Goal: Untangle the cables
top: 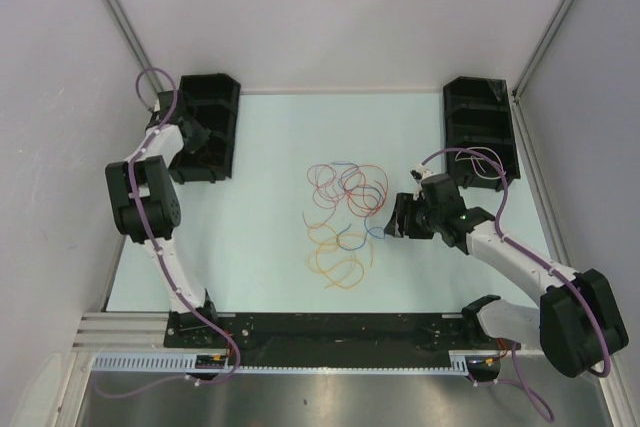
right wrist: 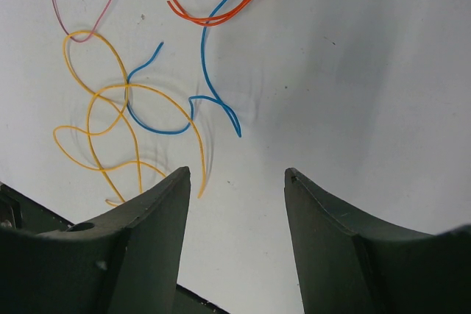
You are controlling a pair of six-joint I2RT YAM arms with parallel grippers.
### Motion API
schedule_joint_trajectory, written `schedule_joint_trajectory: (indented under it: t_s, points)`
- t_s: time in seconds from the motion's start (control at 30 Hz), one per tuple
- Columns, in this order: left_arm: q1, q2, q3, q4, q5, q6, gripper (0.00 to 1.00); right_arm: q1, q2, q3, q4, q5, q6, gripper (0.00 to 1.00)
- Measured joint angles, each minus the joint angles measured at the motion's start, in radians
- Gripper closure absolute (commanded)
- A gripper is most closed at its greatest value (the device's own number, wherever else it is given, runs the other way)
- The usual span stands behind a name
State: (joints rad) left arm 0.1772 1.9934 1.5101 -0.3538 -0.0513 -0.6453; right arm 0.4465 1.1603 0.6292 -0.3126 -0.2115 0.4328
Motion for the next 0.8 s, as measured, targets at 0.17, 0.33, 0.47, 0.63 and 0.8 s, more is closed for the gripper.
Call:
schedule_joint_trajectory:
  t_s: [0.17,0.33,0.47,0.63,0.8]
  points:
    - [0.0,0.039,0.0,-0.002,0.058,0.0,1.0,-0.004,0.005,-0.001,0.004,-0.004,0.0,0.41]
    - [0.0,0.04,-0.005,-0.007,0.061,0.0,1.0,-0.006,0.008,-0.001,0.009,-0.009,0.0,0.42]
    - [0.0,0.04,-0.006,-0.007,0.091,0.019,0.83,-0.008,0.012,-0.001,0.013,-0.014,0.0,0.42]
    - [0.0,0.04,-0.004,-0.007,0.124,0.047,0.61,-0.008,0.013,-0.001,0.013,-0.015,0.0,0.42]
    - [-0.006,0.04,0.016,-0.035,0.147,0.048,0.54,-0.008,0.013,-0.001,0.013,-0.015,0.0,0.42]
